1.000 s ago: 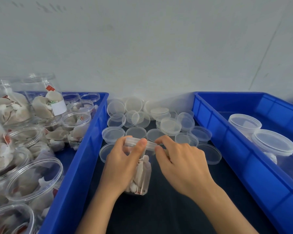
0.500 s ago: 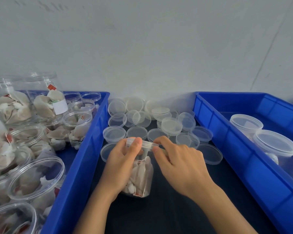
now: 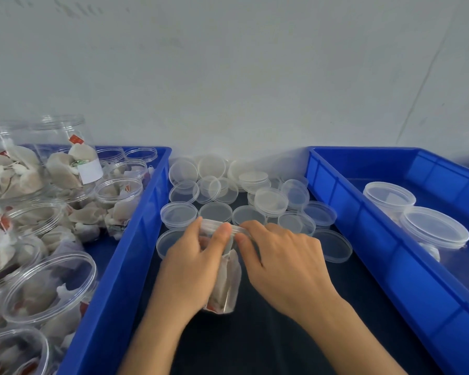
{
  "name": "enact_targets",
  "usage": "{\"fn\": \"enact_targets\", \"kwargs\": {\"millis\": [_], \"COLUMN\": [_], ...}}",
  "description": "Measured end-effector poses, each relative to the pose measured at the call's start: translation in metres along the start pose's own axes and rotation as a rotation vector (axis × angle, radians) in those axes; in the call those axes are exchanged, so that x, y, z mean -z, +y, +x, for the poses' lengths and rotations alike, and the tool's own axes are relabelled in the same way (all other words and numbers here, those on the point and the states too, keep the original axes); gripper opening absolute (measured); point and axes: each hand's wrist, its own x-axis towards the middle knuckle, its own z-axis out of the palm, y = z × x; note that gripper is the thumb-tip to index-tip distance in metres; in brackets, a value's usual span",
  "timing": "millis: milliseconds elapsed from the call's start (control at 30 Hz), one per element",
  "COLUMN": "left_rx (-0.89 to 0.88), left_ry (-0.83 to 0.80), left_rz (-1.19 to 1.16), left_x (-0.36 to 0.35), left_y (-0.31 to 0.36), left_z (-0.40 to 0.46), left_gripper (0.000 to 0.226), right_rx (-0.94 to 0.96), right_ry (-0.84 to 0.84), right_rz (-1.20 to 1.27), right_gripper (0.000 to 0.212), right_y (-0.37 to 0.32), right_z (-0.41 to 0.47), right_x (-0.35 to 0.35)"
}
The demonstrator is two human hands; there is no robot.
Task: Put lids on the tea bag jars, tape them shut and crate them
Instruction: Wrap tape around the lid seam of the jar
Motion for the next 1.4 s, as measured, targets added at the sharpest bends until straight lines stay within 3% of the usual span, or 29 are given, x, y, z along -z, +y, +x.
{"fn": "enact_targets", "kwargs": {"millis": [167,333,733,1200,1400], "left_rx": [-0.019,-0.018,-0.024,-0.085,-0.046], "left_ry": [0.220,0.183,0.107,0.067,0.009], "left_rz": [0.028,-0.036,-0.179,-0.217,-0.255], "left_x": [-0.021,-0.012,-0.002,0.001,0.004], "left_y": [0.005,0.000,-0.007,-0.014,-0.014], "left_z": [-0.004,0.003,0.013,0.017,0.017], "left_gripper": [0.064,0.081,0.064,0.065,0.071], "right_rx": [-0.048,-0.133,-0.100,-0.108,-0.107], "right_ry": [-0.030,-0.149,-0.220,-0.287,-0.303], "right_rz": [0.244,0.430,0.480,0.584,0.569], "right_gripper": [0.021,0.022,0.021,0.019,0.029], "right_y": [-0.005,0.009,0.028,0.035,0.031], "right_z": [-0.001,-0.005,0.003,0.011,0.014], "right_x": [-0.003,0.000,-0.001,-0.009,-0.010]}}
